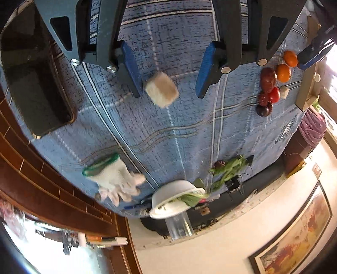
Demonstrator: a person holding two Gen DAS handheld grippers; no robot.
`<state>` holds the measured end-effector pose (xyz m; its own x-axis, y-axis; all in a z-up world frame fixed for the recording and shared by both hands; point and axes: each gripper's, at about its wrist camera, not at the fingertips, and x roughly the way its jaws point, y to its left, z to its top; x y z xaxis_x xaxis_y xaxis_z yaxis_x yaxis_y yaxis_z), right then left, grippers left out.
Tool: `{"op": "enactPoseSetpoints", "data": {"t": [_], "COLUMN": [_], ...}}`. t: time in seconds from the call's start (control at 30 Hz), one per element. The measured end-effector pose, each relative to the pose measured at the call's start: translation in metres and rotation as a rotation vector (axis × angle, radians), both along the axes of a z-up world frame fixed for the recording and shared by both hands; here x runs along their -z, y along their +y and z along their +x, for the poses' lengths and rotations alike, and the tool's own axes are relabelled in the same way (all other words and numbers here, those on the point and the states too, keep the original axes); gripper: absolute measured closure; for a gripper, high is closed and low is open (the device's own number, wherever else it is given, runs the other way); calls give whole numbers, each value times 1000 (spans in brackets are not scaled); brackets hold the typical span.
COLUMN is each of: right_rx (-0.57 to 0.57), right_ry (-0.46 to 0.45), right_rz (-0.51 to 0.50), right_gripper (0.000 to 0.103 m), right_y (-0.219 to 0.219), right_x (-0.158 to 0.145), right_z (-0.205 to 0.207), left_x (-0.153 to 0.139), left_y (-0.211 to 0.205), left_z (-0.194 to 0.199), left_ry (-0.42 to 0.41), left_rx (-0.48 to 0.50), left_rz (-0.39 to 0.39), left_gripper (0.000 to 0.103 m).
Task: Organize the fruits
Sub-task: 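Grasp the second orange with the left tool while the right tool grasps another white cube, then carry the orange and white cube into the tray and release both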
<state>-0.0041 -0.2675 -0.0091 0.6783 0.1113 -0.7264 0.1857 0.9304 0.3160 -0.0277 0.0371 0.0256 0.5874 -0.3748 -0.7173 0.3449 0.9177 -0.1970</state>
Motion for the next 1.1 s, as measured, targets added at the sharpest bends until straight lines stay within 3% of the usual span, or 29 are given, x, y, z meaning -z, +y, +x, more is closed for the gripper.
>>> {"op": "enactPoseSetpoints", "data": {"t": [0.2, 0.33, 0.4, 0.7, 0.87, 0.93, 1.1], "right_rx": [-2, 9, 9, 14, 38, 36, -42], "right_ry": [-4, 0, 4, -19, -55, -59, -94], "right_rz": [-8, -24, -31, -47, -76, -47, 104], "right_gripper": [49, 61, 72, 74, 74, 74, 73], "right_y": [1, 2, 3, 4, 7, 7, 27], "right_x": [0, 1, 1, -2, -8, -12, -42], "right_z": [0, 0, 1, -3, -11, -16, -44], "left_x": [16, 19, 21, 20, 14, 10, -19], "left_y": [5, 6, 6, 7, 7, 8, 36], "left_z": [7, 11, 11, 10, 1, -5, -44], "left_ry": [20, 44, 48, 40, -14, -26, -39], "left_rx": [20, 31, 27, 33, 27, 19, -3], "left_rz": [-31, -62, -53, -74, -63, -51, -114], "left_gripper": [51, 54, 78, 78, 78, 78, 78]}}
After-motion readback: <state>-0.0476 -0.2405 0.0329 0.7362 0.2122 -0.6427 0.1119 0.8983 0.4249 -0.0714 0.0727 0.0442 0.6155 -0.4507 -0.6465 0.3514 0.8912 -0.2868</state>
